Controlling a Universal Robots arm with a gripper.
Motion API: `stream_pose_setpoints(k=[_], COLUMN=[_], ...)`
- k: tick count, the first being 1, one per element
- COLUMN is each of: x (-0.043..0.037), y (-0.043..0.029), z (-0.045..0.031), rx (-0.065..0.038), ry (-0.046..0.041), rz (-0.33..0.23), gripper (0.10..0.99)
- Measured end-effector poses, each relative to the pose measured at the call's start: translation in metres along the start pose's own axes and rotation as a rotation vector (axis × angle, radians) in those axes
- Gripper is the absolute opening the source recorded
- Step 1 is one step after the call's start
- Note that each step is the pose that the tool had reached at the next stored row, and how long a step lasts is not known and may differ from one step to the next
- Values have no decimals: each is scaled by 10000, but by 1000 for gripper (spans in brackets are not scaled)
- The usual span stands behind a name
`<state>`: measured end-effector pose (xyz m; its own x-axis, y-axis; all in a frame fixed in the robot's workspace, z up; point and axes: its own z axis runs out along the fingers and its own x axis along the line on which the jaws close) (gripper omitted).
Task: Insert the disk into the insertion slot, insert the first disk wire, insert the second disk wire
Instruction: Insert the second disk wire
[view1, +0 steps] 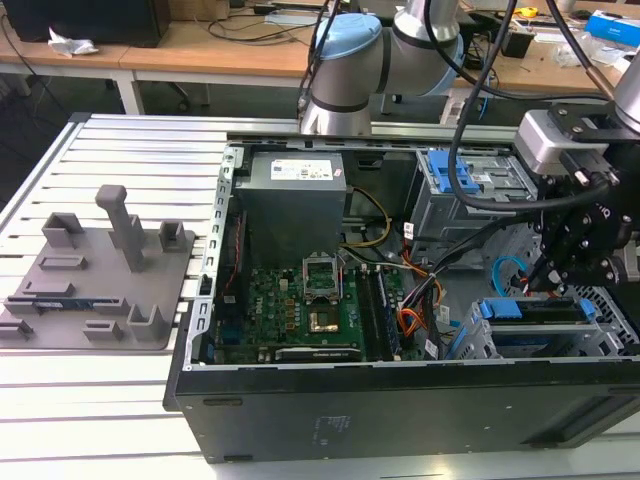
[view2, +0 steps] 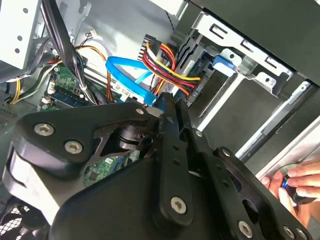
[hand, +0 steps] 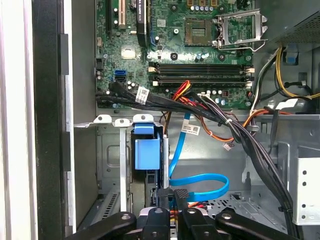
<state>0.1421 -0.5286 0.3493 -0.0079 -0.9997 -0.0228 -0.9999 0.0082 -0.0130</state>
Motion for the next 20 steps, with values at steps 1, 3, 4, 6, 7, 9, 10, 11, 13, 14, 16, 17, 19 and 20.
stream_pose_setpoints(k=[1,3,4,6,7,9,10,11,13,14,16,17,19,20], x=[8,23,30,36,41,54,61,67,88,92,101,105,113,118], y=[-2,-5,-10,-17,-17,-18,-18,-18,-20,-21,-30,-31,-33,-35], z=[1,0,0,0,0,0,-1,0,-1,-1,-1,-1,-1,-2], rx=[-2,-7,-11,-14,-16,-19,-19,-20,-22,-23,-25,-25,-26,-27], ry=[-2,0,-2,-1,-2,-1,-1,-2,-2,-2,-2,-2,-2,-1], rz=[1,0,0,-1,1,2,2,2,5,5,6,8,9,9], gripper=[161,161,161,161,161,161,161,161,161,161,161,161,161,161])
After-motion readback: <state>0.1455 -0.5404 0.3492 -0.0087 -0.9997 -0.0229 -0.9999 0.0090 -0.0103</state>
